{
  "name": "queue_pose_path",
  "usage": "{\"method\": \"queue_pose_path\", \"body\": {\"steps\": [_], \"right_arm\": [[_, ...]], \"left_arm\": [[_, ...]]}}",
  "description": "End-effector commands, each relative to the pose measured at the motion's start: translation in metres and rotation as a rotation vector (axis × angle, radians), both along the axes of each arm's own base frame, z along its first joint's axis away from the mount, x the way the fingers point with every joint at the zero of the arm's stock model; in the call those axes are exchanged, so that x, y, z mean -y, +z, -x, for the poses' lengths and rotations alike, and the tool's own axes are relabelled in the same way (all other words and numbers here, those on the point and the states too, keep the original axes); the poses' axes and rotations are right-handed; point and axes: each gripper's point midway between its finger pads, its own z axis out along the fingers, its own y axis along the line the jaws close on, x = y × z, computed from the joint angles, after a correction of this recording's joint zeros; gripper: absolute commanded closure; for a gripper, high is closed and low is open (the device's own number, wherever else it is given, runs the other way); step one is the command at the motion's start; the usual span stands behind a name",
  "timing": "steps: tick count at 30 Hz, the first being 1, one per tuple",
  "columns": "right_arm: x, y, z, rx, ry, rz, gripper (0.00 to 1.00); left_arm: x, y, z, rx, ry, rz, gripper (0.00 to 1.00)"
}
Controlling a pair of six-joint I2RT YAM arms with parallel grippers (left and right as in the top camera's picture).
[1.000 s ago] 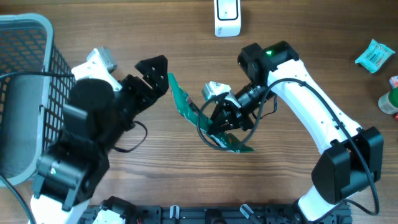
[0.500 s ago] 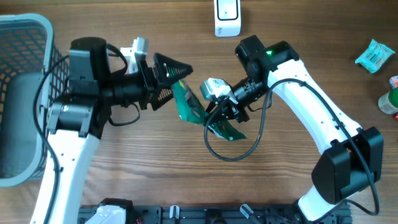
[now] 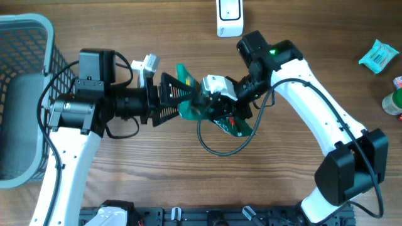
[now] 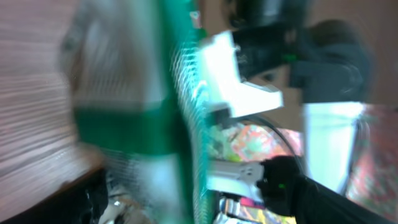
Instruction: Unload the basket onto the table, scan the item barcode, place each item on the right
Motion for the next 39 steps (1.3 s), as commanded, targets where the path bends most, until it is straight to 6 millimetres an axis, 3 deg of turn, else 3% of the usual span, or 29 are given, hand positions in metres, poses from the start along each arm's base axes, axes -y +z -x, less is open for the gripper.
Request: {"method": "queue_pose_path", "body": {"steps": [1,7,10,12,17,20,21,28,31,34,39], "right_arm": [[0.0,0.023,-0.007,0.039,-0.039,0.018,0.95],[0.0,0.035,-0.001,0.058,0.003,0.001,0.95],[-0.006,0.034,0.007,0.05,0.03,0.006,0.95],[-0.008,0.034,0.012,0.044,0.045,0.012,0.95],[-0.006,0.031,0.015,0.042,0.049,0.037,0.95],[-0.008,0.032,0.016,0.034,0.05,0.027,0.95],[-0.008,0.034,0.017,0.028,0.052,0.017,0.95],[-0.012,0.041,0.024,0.014,0.083,-0.038,0.95],[-0.015,0.044,0.025,0.011,0.09,-0.06,0.93],[-0.02,0.044,0.03,0.014,0.111,-0.062,0.93],[-0.022,0.037,0.031,0.051,0.132,-0.02,0.95]], "left_arm": [[-0.012,-0.023,-0.004,0.042,0.03,-0.144,0.06],[-0.014,-0.03,-0.007,0.036,0.027,-0.167,0.12],[-0.015,-0.043,-0.014,-0.004,0.032,-0.189,0.28],[-0.017,-0.052,-0.019,-0.022,0.039,-0.214,0.3],[-0.037,-0.063,-0.031,-0.018,0.09,-0.26,0.37],[-0.062,-0.067,-0.038,-0.023,0.157,-0.293,0.53],[-0.065,-0.067,-0.04,-0.024,0.167,-0.292,0.54],[-0.066,-0.067,-0.04,-0.026,0.17,-0.29,0.42],[-0.054,-0.06,-0.035,-0.024,0.131,-0.24,0.3],[-0.048,-0.058,-0.033,-0.026,0.115,-0.222,0.3],[-0.033,-0.035,-0.028,-0.008,0.055,-0.074,0.35]]}}
